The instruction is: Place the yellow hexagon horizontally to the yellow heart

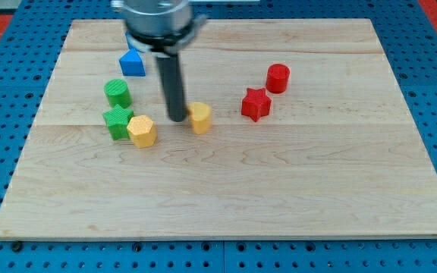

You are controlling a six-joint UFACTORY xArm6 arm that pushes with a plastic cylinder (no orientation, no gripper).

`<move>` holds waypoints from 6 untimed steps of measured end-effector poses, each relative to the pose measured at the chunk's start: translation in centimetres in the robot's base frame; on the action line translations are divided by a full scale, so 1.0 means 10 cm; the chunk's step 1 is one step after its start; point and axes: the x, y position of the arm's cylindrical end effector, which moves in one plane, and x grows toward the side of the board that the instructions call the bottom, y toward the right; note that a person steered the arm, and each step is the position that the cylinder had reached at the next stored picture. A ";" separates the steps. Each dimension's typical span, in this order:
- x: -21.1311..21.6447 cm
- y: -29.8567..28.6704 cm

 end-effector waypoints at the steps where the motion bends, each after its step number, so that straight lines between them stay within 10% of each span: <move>1: 0.14 0.12; 3: 0.95 -0.25; 6: 0.52 -0.68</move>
